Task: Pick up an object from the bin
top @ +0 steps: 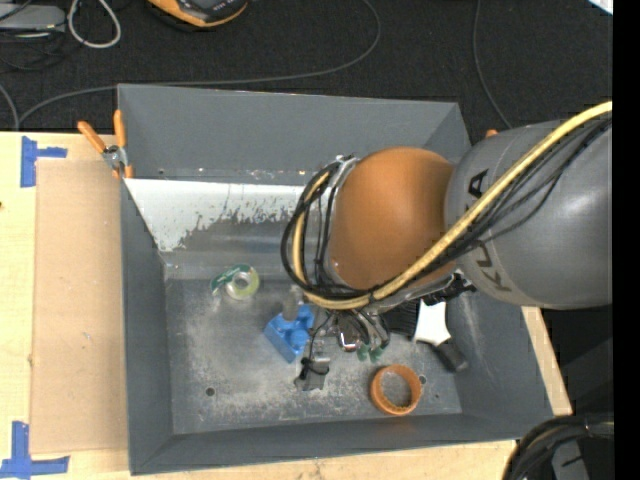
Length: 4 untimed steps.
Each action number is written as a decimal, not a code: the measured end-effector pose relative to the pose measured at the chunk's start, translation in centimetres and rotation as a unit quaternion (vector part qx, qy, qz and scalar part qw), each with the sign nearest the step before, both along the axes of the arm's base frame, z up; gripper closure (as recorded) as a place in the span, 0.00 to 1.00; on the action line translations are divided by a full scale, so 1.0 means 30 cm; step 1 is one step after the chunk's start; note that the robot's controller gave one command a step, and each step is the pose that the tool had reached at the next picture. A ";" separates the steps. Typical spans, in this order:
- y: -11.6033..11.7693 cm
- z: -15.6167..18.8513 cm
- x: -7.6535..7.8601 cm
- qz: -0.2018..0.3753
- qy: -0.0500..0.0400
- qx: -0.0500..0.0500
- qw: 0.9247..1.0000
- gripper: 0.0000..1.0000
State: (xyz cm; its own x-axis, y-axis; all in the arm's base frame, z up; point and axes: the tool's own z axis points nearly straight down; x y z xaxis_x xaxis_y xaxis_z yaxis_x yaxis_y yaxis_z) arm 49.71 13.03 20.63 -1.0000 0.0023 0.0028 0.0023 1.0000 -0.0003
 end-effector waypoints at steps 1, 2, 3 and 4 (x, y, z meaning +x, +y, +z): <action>-0.156 -0.427 0.280 0.055 -0.002 0.001 0.998 0.00; -0.165 -0.507 0.278 -0.038 -0.005 0.001 0.999 0.00; -0.095 -0.455 0.307 0.034 -0.002 0.001 0.999 0.00; -0.178 -0.457 0.309 -0.091 -0.001 0.000 0.996 0.00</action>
Offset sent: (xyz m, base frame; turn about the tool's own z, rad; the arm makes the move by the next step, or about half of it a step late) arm 0.0648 -0.0471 -0.1363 0.2121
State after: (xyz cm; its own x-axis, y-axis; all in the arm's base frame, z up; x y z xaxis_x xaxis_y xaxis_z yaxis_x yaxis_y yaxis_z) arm 58.99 7.70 6.91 -0.9832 0.1827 0.0011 0.1827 0.9832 -0.0001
